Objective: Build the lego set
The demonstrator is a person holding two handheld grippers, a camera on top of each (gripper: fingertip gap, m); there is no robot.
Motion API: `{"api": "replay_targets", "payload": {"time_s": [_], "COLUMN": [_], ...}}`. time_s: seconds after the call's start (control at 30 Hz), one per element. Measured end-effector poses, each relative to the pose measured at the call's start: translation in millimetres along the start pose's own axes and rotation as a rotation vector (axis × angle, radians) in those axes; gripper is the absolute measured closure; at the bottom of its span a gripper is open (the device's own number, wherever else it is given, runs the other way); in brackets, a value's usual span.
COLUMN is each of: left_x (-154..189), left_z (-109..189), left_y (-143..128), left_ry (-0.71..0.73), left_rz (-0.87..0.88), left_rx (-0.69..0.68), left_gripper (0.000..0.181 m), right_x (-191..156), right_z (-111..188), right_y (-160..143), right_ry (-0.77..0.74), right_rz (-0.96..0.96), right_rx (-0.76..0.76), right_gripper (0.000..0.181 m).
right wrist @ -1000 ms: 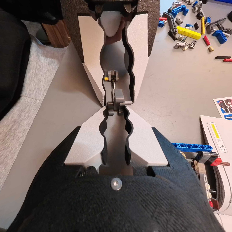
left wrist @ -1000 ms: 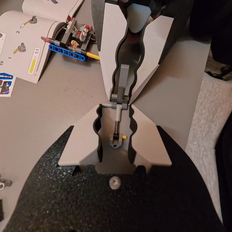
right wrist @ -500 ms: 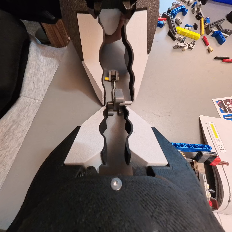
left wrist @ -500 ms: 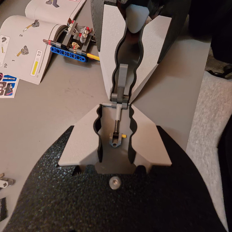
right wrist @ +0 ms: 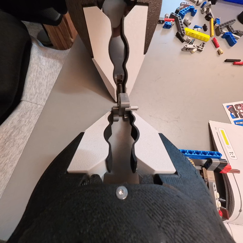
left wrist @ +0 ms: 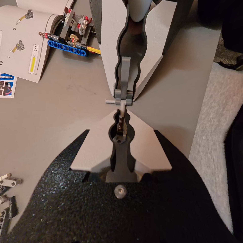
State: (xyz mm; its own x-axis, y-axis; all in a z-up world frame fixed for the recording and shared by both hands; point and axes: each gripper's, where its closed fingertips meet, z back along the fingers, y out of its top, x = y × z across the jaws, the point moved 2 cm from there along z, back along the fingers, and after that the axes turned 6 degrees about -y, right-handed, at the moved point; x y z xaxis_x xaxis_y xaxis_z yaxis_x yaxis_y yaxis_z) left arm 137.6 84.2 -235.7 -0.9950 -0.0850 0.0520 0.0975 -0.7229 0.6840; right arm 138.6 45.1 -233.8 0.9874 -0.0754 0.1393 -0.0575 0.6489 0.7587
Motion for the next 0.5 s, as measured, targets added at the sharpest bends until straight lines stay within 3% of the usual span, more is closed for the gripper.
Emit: {"api": "replay_targets", "payload": {"time_s": [0.33, 0.5], "left_x": [1.5, 3.7], "left_z": [0.2, 4.9], "left_y": [-0.3, 4.1], "left_ry": [-0.007, -0.015], "left_rz": [0.001, 0.005], "left_rx": [-0.002, 0.027], "left_gripper": [0.176, 0.157], "right_x": [0.1, 0.1], "right_z": [0.0, -0.1], "right_y": [0.0, -0.1], "right_ry": [0.001, 0.001], "right_rz": [-0.001, -0.001], "right_rx": [0.000, 0.000], "right_gripper": [0.158, 0.158]}}
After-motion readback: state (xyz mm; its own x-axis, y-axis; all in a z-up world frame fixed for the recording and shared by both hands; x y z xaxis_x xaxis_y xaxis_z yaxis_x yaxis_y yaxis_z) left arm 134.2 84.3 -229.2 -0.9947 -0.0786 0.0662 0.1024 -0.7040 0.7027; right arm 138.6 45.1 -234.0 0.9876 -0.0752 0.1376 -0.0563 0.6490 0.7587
